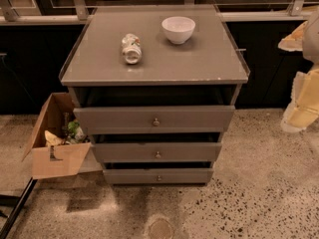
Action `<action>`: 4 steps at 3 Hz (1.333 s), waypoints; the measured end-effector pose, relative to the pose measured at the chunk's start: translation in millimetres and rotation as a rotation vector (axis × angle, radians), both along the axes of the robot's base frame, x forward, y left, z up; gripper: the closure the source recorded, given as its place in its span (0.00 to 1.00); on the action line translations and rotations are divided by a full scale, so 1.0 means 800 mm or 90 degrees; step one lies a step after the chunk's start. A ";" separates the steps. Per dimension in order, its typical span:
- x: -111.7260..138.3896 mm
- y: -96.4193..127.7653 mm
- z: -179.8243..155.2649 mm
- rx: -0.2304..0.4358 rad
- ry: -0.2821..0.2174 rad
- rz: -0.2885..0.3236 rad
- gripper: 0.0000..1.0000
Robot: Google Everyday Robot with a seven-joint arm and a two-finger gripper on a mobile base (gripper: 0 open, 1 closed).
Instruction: Open top drawer
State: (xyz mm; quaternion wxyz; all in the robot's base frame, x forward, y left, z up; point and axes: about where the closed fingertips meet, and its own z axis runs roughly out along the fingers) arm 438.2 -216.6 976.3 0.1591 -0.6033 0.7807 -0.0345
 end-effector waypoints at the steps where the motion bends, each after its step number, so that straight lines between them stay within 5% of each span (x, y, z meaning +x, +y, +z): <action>1: 0.000 0.001 0.001 0.005 -0.006 -0.002 0.00; 2: 0.001 0.004 -0.007 0.043 -0.018 -0.003 0.00; 4: 0.018 0.027 -0.068 0.262 -0.076 0.009 0.00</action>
Offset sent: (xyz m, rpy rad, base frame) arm 0.0041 0.0114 -0.0366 0.3731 -0.1118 -0.0180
